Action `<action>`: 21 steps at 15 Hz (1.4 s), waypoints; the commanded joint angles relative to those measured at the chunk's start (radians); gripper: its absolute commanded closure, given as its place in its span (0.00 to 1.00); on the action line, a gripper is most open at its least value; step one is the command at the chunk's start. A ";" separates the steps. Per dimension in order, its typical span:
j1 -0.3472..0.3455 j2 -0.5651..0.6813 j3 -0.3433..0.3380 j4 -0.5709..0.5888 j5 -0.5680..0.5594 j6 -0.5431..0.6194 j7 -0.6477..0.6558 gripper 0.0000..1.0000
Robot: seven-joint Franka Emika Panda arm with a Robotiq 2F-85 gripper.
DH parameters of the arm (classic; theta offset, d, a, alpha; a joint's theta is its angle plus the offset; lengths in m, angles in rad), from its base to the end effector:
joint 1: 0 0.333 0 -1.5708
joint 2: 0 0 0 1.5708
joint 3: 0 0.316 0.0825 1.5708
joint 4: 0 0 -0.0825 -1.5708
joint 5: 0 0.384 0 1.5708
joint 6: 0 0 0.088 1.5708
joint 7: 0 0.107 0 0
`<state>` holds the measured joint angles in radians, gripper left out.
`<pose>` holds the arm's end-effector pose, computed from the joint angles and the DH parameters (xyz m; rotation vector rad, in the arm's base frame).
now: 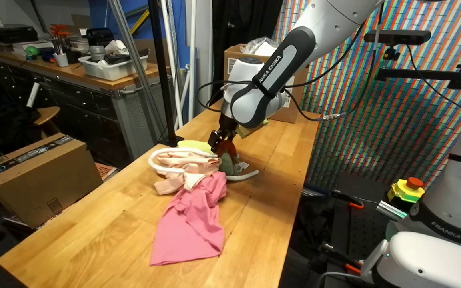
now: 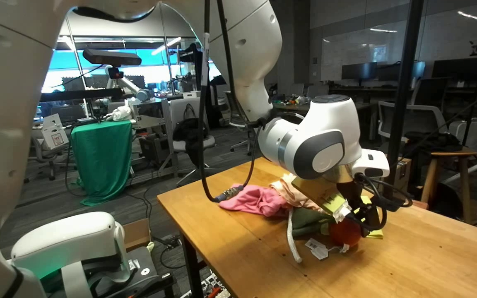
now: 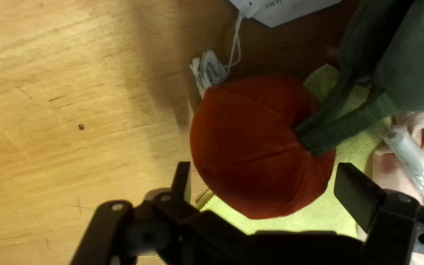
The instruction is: Spread the cloths and the objects across the table
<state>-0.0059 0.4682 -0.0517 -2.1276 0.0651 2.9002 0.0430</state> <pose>0.6009 -0.0379 0.2171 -3.0955 0.2361 -0.4779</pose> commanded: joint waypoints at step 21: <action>0.097 -0.020 -0.112 -0.004 -0.089 -0.083 0.124 0.65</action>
<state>0.0723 0.4838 -0.1441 -2.1245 0.0057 2.8671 0.1210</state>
